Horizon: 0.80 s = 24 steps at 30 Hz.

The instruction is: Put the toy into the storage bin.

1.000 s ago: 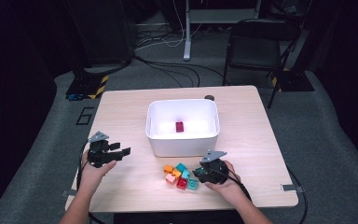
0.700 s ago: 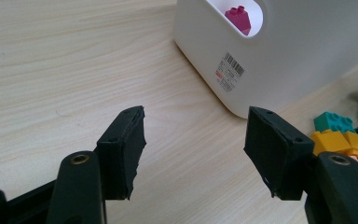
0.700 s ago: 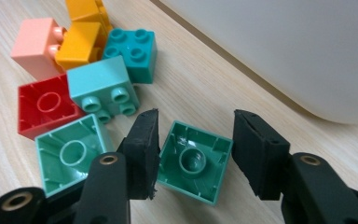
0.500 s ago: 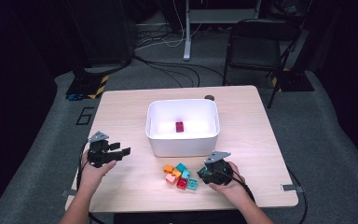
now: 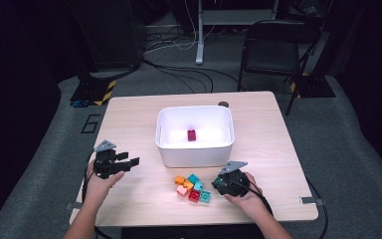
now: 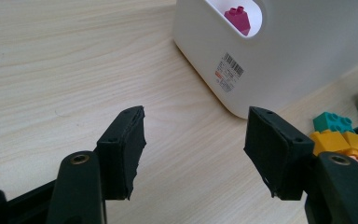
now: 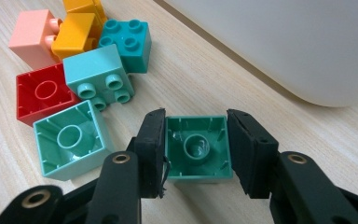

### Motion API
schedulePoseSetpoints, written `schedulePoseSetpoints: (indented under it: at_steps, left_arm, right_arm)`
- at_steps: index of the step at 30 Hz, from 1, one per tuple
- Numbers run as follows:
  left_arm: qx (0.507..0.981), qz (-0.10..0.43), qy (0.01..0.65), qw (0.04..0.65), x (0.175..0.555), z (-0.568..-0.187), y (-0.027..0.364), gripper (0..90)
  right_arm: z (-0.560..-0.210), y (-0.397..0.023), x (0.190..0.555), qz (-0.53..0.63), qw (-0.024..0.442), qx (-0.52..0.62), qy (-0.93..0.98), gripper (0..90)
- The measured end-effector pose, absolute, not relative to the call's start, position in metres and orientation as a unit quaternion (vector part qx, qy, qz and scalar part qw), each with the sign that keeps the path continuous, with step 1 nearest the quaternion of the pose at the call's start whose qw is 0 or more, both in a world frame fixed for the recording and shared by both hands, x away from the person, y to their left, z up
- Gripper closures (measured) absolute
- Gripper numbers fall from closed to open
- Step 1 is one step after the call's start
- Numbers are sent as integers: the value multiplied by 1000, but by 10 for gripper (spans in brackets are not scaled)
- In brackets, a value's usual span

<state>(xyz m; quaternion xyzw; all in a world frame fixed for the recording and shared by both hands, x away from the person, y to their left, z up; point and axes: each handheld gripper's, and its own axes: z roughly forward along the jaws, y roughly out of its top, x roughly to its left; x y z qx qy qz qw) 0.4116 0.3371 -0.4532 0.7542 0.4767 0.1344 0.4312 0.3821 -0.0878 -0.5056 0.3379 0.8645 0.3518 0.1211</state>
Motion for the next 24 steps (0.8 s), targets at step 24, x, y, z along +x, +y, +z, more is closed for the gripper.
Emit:
schedulePoseSetpoints:
  at_steps: [24]
  left_arm:
    - [755, 133, 478, 429, 412, -454, 337, 373]
  right_arm:
    - [-466, -78, 374, 390, 103, 308, 862, 584]
